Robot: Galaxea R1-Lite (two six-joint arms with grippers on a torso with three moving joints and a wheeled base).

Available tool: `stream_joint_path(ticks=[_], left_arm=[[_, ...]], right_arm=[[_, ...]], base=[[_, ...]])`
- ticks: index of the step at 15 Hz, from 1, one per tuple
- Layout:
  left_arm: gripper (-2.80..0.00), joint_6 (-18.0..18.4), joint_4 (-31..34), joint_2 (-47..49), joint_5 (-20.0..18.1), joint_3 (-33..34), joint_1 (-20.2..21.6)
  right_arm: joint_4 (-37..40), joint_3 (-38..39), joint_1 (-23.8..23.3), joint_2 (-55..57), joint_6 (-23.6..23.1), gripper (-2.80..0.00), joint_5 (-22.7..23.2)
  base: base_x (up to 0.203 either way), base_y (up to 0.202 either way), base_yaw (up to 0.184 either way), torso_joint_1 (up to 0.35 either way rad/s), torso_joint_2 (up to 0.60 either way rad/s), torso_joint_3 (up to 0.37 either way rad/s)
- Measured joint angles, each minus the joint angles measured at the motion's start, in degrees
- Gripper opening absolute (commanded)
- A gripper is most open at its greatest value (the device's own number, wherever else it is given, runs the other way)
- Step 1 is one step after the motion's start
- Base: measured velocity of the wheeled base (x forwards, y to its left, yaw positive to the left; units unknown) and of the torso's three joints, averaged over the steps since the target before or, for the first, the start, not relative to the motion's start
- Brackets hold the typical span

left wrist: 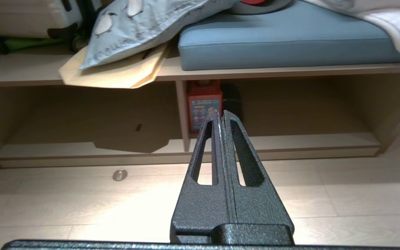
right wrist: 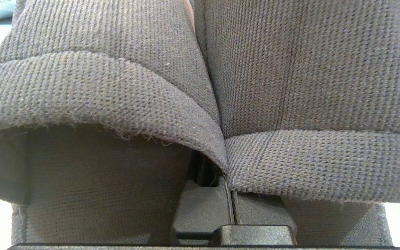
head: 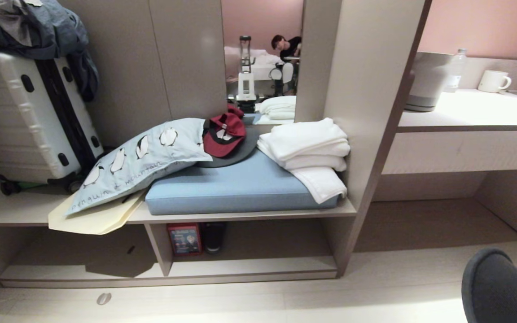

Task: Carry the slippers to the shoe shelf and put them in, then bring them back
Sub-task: Place the slippers into the shoe cabinet

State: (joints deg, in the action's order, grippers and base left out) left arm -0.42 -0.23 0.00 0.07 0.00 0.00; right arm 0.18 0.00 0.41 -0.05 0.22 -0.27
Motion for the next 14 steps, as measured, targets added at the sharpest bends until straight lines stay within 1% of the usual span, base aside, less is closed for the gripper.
stream_joint_path(ticks=[11, 13, 14], left_arm=[[-2.80, 0.07, 0.00, 0.00, 0.00, 0.00, 0.00], [-2.80, 0.09, 0.01, 0.00, 0.01, 0.00, -0.07], [-2.80, 0.11, 0.00, 0.00, 0.00, 0.00, 0.00]], right_arm=[[0.00, 0.00, 0.00, 0.00, 0.04, -2.80, -0.08], [-0.02, 0.00, -0.01, 0.00, 0.00, -2.80, -0.04], [-0.02, 0.00, -0.01, 0.00, 0.00, -2.80, -0.04]], base=[[0.000, 0.193, -0.001, 0.001, 0.00, 0.002], [0.000, 0.094, -0.003, -0.001, 0.00, 0.002], [0.000, 0.000, 0.000, 0.000, 0.00, 0.000]])
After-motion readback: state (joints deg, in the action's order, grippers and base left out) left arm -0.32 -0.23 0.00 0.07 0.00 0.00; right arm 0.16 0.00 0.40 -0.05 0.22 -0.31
